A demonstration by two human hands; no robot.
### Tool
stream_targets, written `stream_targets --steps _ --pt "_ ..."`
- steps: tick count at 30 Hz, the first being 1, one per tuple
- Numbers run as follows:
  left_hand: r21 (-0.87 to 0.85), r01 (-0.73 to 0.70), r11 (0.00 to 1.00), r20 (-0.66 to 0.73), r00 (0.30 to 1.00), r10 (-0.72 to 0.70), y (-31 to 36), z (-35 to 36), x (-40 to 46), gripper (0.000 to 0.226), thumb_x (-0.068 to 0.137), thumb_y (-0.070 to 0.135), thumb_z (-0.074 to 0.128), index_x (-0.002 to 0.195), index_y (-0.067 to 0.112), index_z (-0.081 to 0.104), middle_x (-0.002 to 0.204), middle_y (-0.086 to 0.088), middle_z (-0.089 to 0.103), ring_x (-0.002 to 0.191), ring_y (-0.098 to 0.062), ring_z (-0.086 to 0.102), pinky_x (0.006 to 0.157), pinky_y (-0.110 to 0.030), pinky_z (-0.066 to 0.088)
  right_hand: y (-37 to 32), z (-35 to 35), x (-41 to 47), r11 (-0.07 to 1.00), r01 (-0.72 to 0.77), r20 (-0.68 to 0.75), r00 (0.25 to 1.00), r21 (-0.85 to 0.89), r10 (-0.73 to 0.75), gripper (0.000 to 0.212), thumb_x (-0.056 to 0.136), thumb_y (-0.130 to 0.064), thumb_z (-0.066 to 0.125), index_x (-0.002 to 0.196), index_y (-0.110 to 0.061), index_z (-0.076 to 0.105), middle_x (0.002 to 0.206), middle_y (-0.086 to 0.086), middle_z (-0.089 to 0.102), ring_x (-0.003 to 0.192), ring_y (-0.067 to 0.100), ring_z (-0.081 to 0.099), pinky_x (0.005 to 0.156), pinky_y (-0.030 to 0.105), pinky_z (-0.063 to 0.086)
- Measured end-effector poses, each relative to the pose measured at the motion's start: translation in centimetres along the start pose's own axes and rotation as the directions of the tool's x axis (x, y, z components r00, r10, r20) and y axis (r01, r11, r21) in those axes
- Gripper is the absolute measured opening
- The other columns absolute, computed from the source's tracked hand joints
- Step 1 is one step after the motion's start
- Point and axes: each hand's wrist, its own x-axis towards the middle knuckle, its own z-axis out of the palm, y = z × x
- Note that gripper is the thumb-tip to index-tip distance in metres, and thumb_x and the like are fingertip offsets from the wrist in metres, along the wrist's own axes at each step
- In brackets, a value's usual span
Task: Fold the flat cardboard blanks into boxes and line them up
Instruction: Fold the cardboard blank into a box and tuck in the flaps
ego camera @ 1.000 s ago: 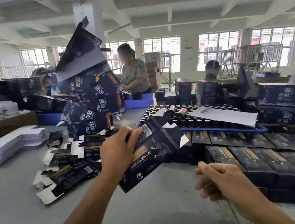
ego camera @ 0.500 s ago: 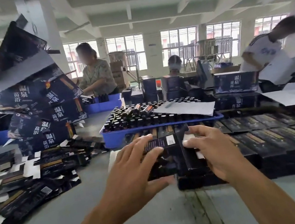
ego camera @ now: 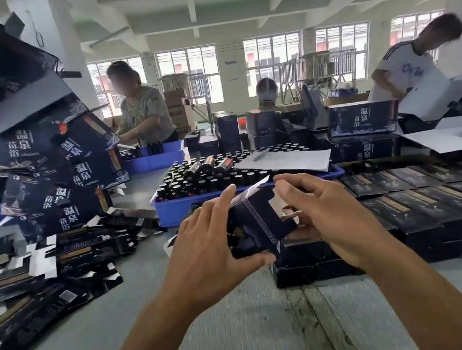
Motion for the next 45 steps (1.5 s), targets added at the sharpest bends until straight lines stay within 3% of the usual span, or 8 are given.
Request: stream_targets --steps 4,10,14,18,22,35,41,45 --pt "-0.094 0.045 0.994 0.044 0.998 -0.041 -0.2 -0.2 -0.8 0.100 0.062 0.089 0.059 0.144 0.048 0.020 0.132 0.025 0.047 0.116 -0.001 0.046 0.104 -0.034 0.044 -0.1 0.2 0.1 0.996 0.053 -0.023 0.998 -0.078 -0.055 0.008 0.092 -0.030 0.072 0.094 -0.036 0.070 0.095 -0.002 0.077 0.087 0.024 0.075 0.078 0.047 0.063" --pt "-0.206 0.031 0.978 0.064 0.998 -0.019 -0.4 -1.1 -1.2 0.089 0.063 0.081 0.069 0.135 0.055 0.025 0.130 0.043 0.030 0.118 0.017 0.040 0.082 -0.005 0.039 -0.4 0.5 -0.4 0.931 0.165 0.015 0.985 -0.324 -0.169 0.021 0.093 -0.017 0.070 0.080 -0.032 0.063 0.093 -0.013 0.076 0.080 0.020 0.074 0.072 0.045 0.064" --pt "-0.206 0.024 0.978 0.064 0.998 -0.011 -0.3 -1.8 -1.1 0.094 0.060 0.082 0.069 0.140 0.056 0.028 0.130 0.040 0.035 0.124 0.005 0.042 0.104 -0.027 0.044 -0.5 0.4 -0.7 0.897 0.191 0.109 0.981 -0.398 -0.160 0.019 0.098 -0.030 0.064 0.100 -0.048 0.068 0.100 -0.021 0.075 0.085 0.014 0.074 0.076 0.043 0.063" --pt "-0.149 -0.022 0.989 0.057 0.998 0.031 0.4 -2.9 -1.1 0.098 0.066 0.082 0.064 0.143 0.072 0.003 0.126 0.053 0.027 0.124 0.002 0.040 0.107 -0.033 0.040 -0.8 0.4 -0.8 0.908 0.213 0.136 0.975 -0.360 -0.175 0.037 0.100 -0.023 0.061 0.110 -0.058 0.065 0.106 -0.017 0.074 0.095 0.008 0.072 0.073 0.033 0.064" --pt "-0.047 -0.108 0.993 0.084 0.990 0.112 0.6 -3.2 -1.3 0.082 0.080 0.073 0.055 0.150 0.060 0.013 0.148 0.021 0.027 0.127 -0.016 0.045 0.100 -0.046 0.050 -0.8 0.5 -0.8 0.852 0.252 0.127 0.968 -0.459 -0.218 0.048 0.100 -0.028 0.060 0.122 -0.070 0.051 0.118 -0.010 0.070 0.092 0.009 0.072 0.072 0.034 0.063" --pt "-0.126 -0.073 0.989 0.061 0.995 0.081 -0.2 -3.5 -1.2 0.070 0.074 0.082 0.053 0.137 0.057 0.034 0.138 0.034 0.037 0.125 0.006 0.043 0.098 -0.015 0.039 -1.3 1.2 -1.7 0.779 0.279 0.074 0.954 -0.561 -0.289 0.060 0.098 -0.026 0.060 0.134 -0.066 0.033 0.100 -0.013 0.067 0.069 0.013 0.069 0.065 0.025 0.058" --pt "-0.133 -0.081 0.988 0.005 0.997 0.083 0.1 -3.7 -1.2 0.063 0.075 0.069 0.064 0.131 0.052 0.040 0.140 0.030 0.039 0.125 -0.008 0.050 0.098 -0.034 0.052 -1.4 1.6 -2.0 0.762 0.288 0.094 0.953 -0.580 -0.288 0.033 0.099 -0.024 0.056 0.106 -0.056 0.057 0.078 0.004 0.070 0.063 0.025 0.066 0.062 0.034 0.054" --pt "-0.124 -0.095 0.988 0.011 0.995 0.097 0.2 -3.8 -1.2 0.074 0.076 0.065 0.066 0.140 0.058 0.031 0.143 0.032 0.036 0.126 -0.007 0.050 0.100 -0.035 0.052 -1.5 1.5 -2.2 0.720 0.294 0.116 0.951 -0.628 -0.288 0.033 0.101 -0.020 0.052 0.112 -0.049 0.065 0.082 -0.030 0.067 0.071 0.007 0.066 0.063 0.016 0.050"
